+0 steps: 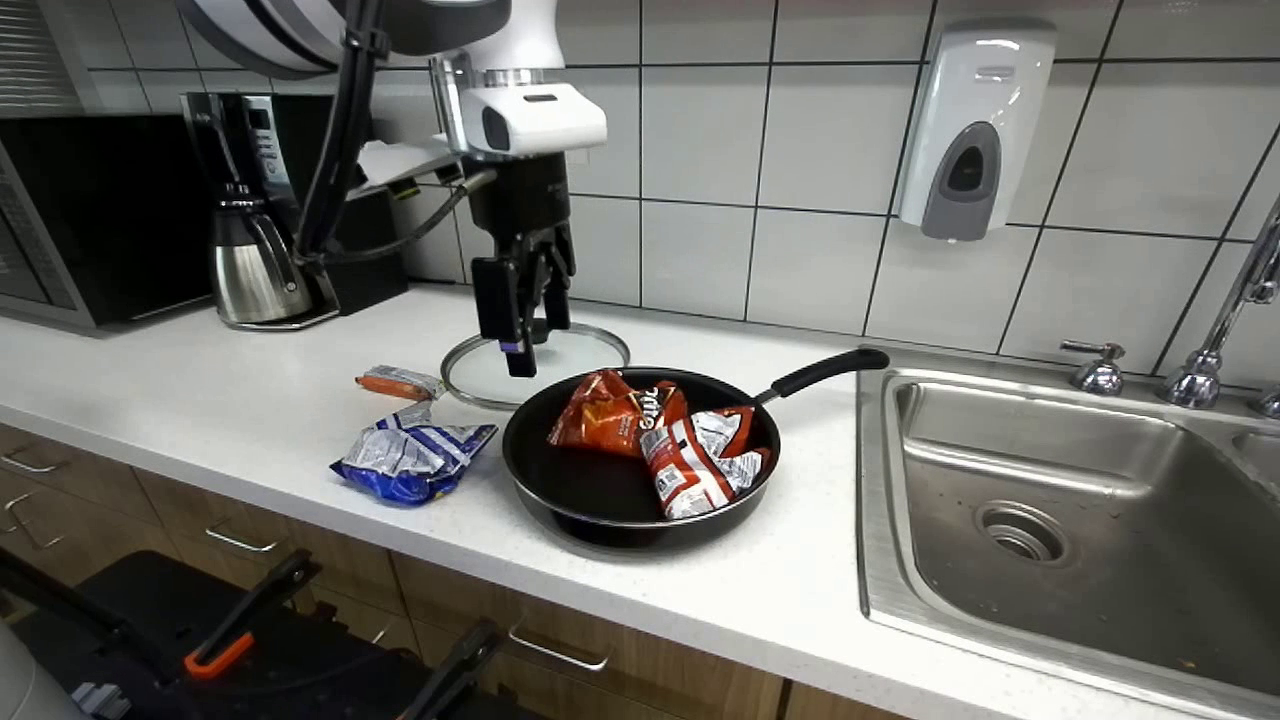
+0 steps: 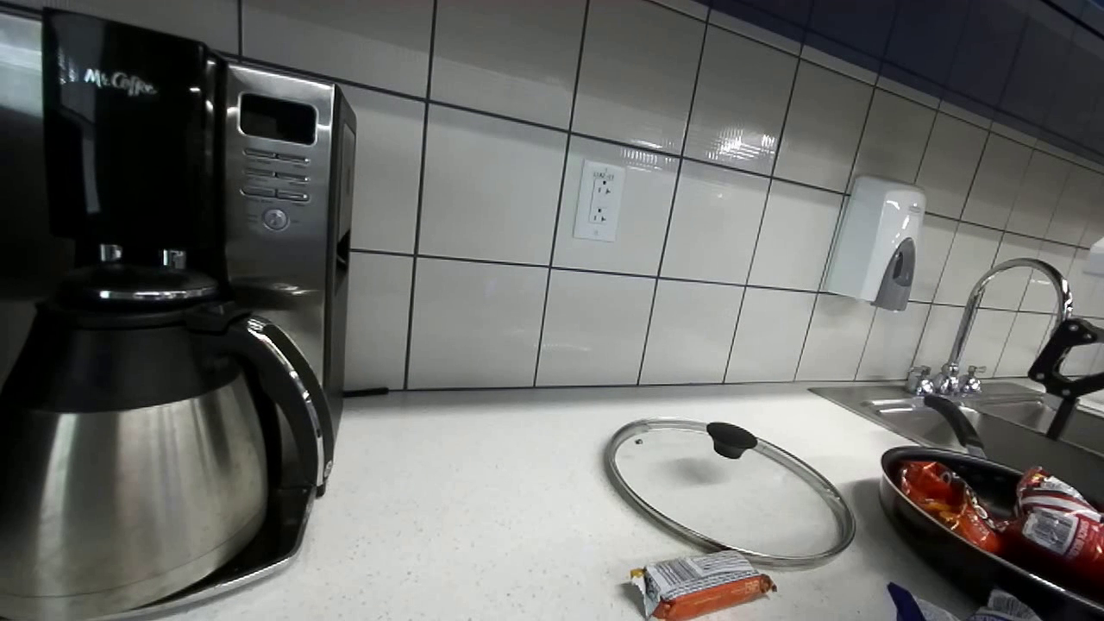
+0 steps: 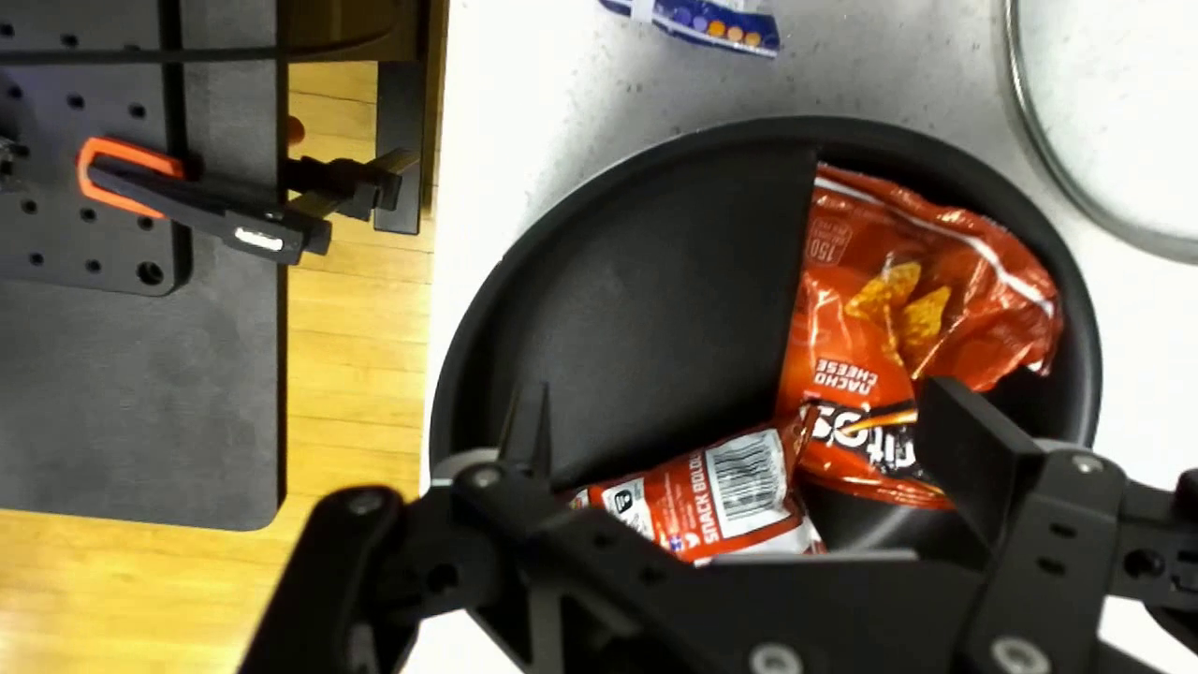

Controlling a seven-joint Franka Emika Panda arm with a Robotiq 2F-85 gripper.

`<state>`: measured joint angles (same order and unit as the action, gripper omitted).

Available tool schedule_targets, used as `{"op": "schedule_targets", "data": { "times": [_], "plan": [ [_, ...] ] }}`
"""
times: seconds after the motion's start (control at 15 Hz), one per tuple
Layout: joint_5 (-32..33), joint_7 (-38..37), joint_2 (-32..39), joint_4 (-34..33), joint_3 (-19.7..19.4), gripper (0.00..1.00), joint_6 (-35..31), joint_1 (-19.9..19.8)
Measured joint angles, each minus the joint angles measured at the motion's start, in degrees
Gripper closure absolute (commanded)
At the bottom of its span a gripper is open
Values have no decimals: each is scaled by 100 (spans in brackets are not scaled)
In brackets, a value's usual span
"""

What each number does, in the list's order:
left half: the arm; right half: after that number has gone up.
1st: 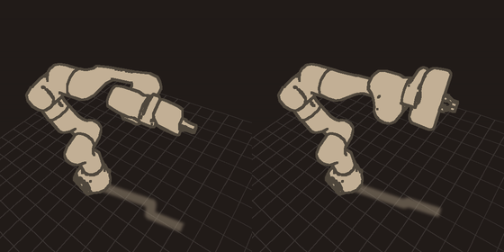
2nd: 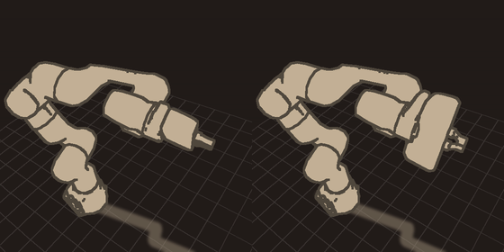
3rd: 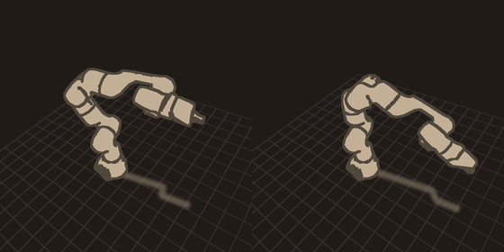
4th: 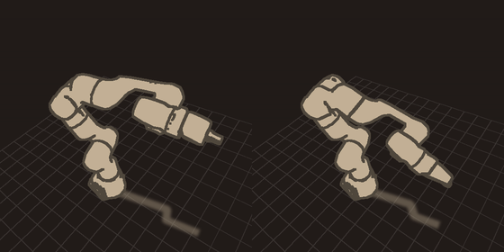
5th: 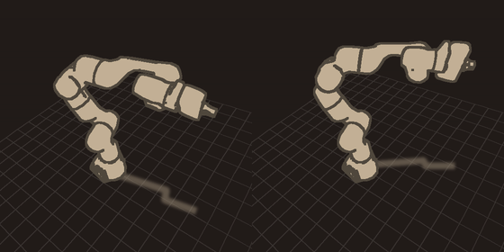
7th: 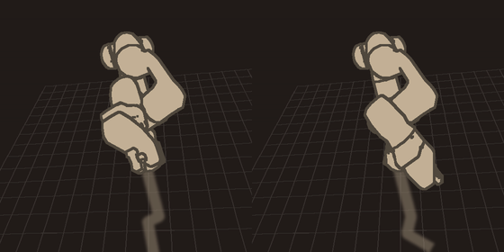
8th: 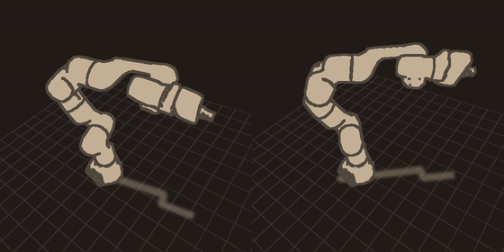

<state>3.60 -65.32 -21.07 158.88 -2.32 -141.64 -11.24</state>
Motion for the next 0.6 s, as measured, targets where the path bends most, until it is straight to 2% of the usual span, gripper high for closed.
{"op": "schedule_targets", "data": {
  "times": [0.33,0.6],
  "plan": [
    [-316,-10,-17,-6,391,0,4,374],
    [-398,-371,85,2,708,0,21,522]
  ]
}}
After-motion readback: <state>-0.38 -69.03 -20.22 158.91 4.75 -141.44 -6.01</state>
